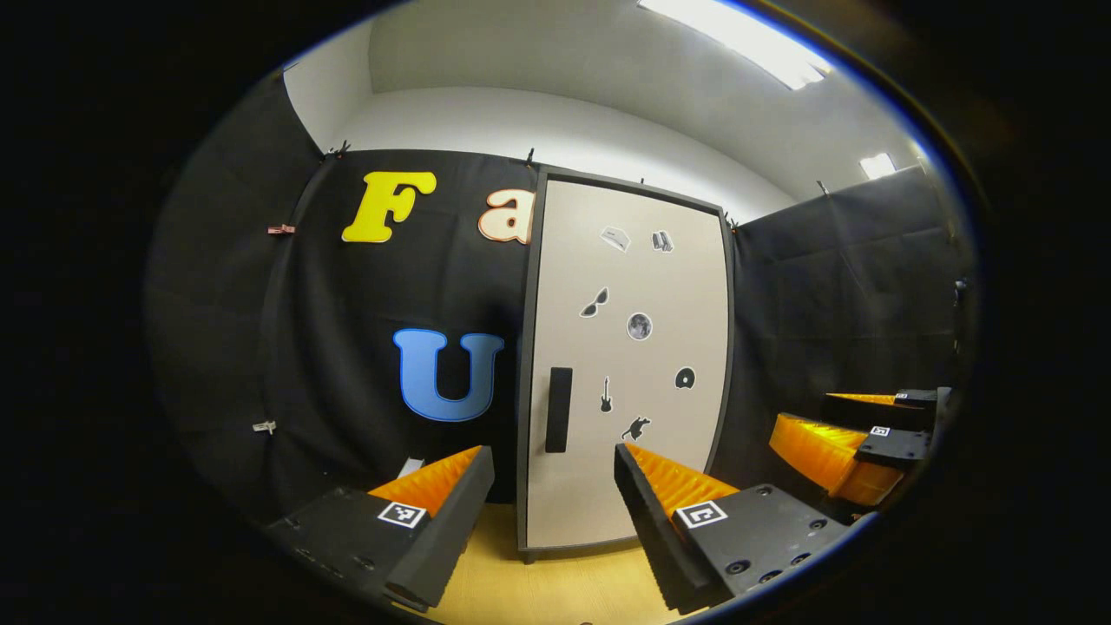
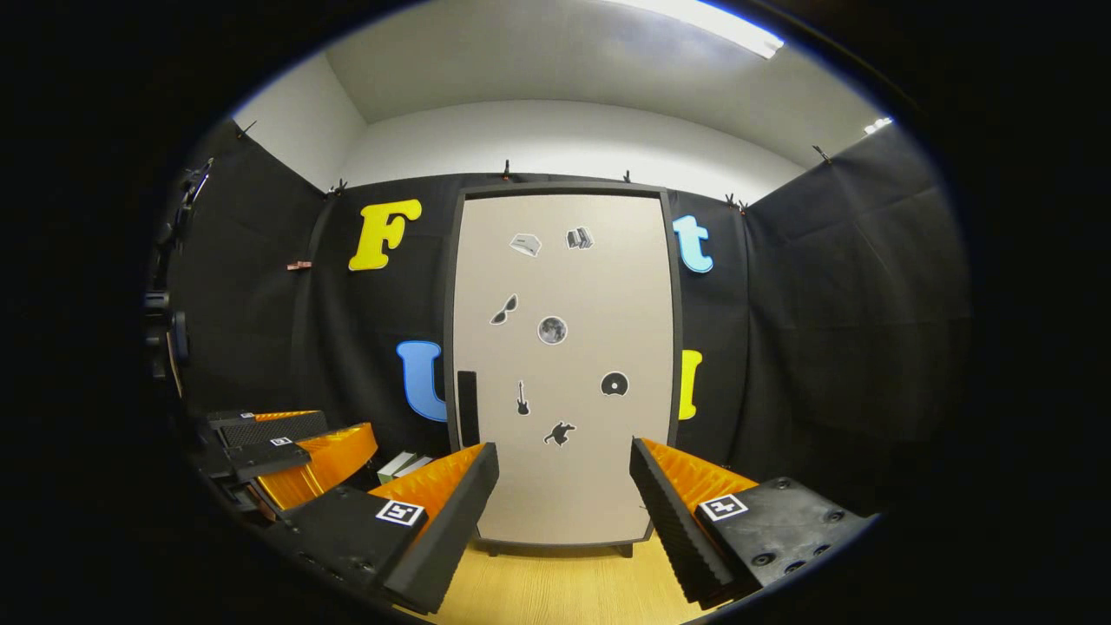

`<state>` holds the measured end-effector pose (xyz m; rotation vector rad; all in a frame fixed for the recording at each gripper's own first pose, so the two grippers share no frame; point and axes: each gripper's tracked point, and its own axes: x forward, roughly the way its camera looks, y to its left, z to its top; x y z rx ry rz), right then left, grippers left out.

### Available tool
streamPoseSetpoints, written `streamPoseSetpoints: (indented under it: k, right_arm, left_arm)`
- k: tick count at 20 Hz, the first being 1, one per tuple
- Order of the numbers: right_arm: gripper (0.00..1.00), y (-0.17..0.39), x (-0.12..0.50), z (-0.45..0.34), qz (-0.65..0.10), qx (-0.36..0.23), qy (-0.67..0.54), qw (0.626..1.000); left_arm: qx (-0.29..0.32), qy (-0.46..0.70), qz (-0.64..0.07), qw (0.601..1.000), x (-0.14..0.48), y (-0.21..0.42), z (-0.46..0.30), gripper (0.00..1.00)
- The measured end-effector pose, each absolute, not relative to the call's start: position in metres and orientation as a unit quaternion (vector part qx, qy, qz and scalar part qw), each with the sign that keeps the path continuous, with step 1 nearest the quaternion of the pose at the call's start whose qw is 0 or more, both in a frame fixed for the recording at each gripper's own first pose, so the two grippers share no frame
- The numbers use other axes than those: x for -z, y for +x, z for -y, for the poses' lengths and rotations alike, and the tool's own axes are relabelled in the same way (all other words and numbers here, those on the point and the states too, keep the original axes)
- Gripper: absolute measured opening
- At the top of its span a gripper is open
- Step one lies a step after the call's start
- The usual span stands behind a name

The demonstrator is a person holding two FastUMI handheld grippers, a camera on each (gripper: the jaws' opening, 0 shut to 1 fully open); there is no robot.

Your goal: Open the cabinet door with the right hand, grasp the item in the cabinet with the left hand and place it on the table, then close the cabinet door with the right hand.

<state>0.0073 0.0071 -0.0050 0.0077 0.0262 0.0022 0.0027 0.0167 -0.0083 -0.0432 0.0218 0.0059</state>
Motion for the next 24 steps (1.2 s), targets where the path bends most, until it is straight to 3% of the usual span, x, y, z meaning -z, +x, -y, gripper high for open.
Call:
streamPoseSetpoints:
  k: [14,24]
  right_arm:
    - [0.99,0.017,0.009,-0.046,-0.011,-0.016,-0.003,1.0]
    - [0.98,0.061,0.027,-0.101,-0.02,-0.048,-0.016,0.999]
  left_arm:
    - [-0.031,-0.015,-0.019,0.999,0.014,-0.017,-0.062,0.89]
    - [-0.072,-0.01,-0.029,0.997,0.023,-0.028,-0.117,0.89]
